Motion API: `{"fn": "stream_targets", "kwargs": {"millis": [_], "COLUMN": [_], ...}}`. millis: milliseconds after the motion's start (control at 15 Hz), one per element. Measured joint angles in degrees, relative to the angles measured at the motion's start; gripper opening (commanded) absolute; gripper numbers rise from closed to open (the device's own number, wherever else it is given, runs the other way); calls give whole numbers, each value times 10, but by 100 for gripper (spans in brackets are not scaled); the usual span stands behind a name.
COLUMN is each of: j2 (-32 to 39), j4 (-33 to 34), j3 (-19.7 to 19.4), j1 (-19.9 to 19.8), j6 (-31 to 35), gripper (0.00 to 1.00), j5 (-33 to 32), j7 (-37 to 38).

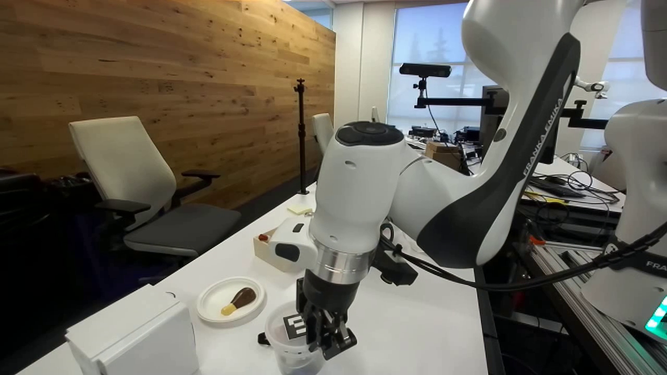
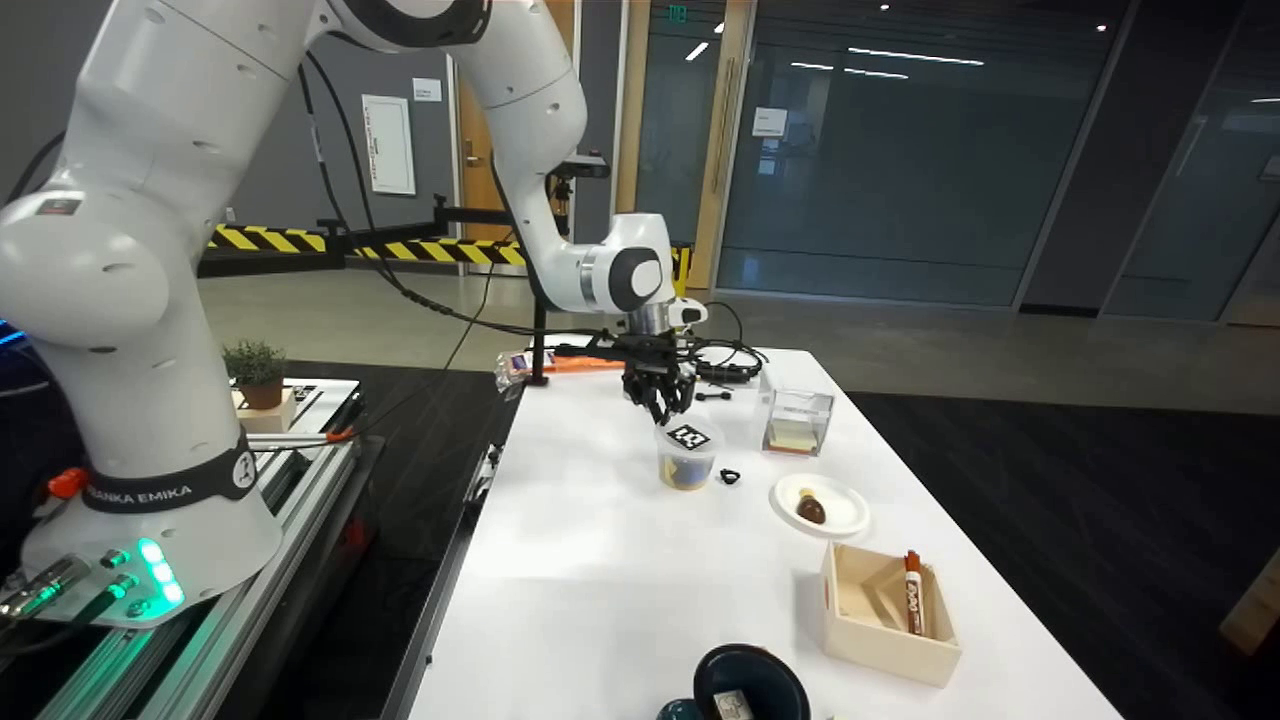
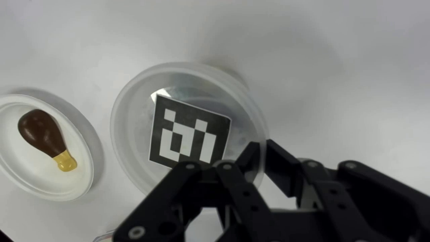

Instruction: Put the lid on the clear bowl.

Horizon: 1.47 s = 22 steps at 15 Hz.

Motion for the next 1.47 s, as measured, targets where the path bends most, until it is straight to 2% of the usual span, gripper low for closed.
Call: {"fn": "stream_targets", "kwargs": {"millis": [667,733,800,933,1333,1467], "j2": [4,4,4,5,10,12], "j4": [1,1,1,1,1,1], "j3": [5,5,6,9,12,12], "j1": [-1,-1,-1,-3,-4,-4], "j6": [0,0,0,0,0,0], "gripper": [3,37,40,51,94,100], "j5": [1,1,2,3,3,3], "j7": [0,0,0,0,0,0]}}
